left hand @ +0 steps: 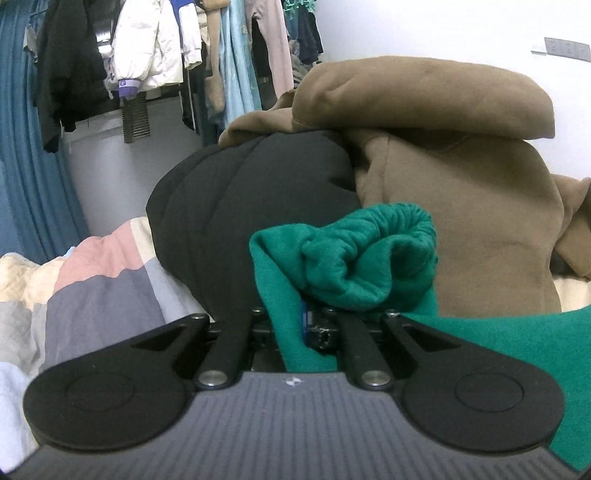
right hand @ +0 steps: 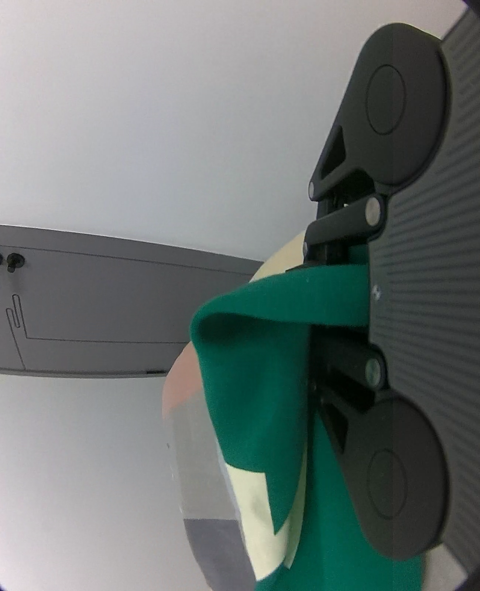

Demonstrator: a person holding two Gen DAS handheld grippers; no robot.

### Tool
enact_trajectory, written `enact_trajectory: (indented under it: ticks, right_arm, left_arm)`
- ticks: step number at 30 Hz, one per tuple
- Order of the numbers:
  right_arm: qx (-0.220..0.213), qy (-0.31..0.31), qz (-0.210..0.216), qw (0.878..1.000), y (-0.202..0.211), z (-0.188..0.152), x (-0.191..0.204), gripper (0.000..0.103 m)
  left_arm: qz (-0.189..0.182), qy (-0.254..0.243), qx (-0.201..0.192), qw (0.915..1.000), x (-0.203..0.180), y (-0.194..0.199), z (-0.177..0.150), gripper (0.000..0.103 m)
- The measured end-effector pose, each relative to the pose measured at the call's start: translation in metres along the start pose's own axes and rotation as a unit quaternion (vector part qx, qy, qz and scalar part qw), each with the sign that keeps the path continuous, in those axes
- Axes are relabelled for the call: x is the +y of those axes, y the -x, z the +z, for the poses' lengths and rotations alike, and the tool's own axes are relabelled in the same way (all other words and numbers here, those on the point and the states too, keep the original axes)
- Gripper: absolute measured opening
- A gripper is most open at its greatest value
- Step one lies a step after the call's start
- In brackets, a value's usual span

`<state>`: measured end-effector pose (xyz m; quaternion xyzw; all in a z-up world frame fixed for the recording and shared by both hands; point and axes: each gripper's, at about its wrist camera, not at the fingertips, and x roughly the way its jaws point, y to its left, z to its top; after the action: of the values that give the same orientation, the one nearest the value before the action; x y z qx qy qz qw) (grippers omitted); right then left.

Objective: Fold large clothes
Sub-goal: 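Pull the sleeve cuff with the left gripper while the right gripper holds the hoodie, then open both grippers and release the hoodie onto the bed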

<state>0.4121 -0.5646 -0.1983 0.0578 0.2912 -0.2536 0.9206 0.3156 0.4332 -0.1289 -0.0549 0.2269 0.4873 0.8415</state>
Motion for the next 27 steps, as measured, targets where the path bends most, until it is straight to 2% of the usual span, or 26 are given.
enact_trajectory:
  ticks: [4, 6, 7, 9, 10, 11, 13, 15, 17, 20, 23, 27]
  right_arm:
    - [0.001, -0.017, 0.013, 1.0, 0.02, 0.002, -0.001, 0.013]
    - [0.002, -0.029, 0.023, 0.999, 0.032, 0.003, -0.009, 0.016]
    - [0.008, -0.037, 0.028, 0.999, 0.038, 0.004, -0.014, 0.023]
    - [0.018, -0.047, 0.038, 0.998, 0.051, 0.003, -0.016, 0.033]
    - [0.019, -0.048, 0.042, 0.998, 0.06, 0.001, -0.016, 0.047]
    - [0.017, -0.049, 0.046, 0.998, 0.07, -0.001, -0.016, 0.066]
    - [0.008, -0.055, 0.056, 0.997, 0.093, -0.005, -0.013, 0.083]
    - [0.0, -0.061, 0.071, 0.996, 0.116, -0.009, -0.01, 0.084]
    - [0.003, -0.066, 0.089, 0.994, 0.139, -0.012, -0.005, 0.084]
    - [0.002, -0.061, 0.122, 0.991, 0.172, -0.013, 0.008, 0.084]
    - [-0.007, -0.048, 0.161, 0.986, 0.205, -0.017, 0.03, 0.084]
    - [-0.015, -0.016, 0.221, 0.975, 0.24, -0.022, 0.061, 0.084]
  left_arm:
    - [-0.02, 0.016, 0.013, 0.9996, 0.007, 0.014, -0.001, 0.008]
    - [-0.034, 0.014, 0.028, 0.9989, 0.01, 0.024, -0.001, 0.02]
    - [-0.037, 0.011, 0.041, 0.9984, 0.011, 0.029, 0.0, 0.025]
    - [-0.051, 0.022, 0.07, 0.996, 0.016, 0.037, 0.005, 0.062]
    - [-0.062, 0.035, 0.084, 0.9939, 0.02, 0.043, 0.008, 0.064]
    - [-0.076, 0.044, 0.09, 0.9921, 0.023, 0.052, 0.009, 0.064]
    - [-0.104, 0.051, 0.098, 0.9883, 0.026, 0.069, 0.011, 0.072]
    - [-0.129, 0.039, 0.094, 0.9864, 0.026, 0.091, 0.013, 0.08]
    - [-0.145, 0.026, 0.083, 0.9856, 0.025, 0.112, 0.017, 0.082]
    - [-0.184, 0.03, 0.079, 0.9793, 0.027, 0.141, 0.022, 0.084]
    - [-0.234, 0.044, 0.087, 0.9674, 0.03, 0.171, 0.021, 0.084]
    - [-0.305, 0.02, 0.089, 0.948, 0.023, 0.212, 0.009, 0.084]
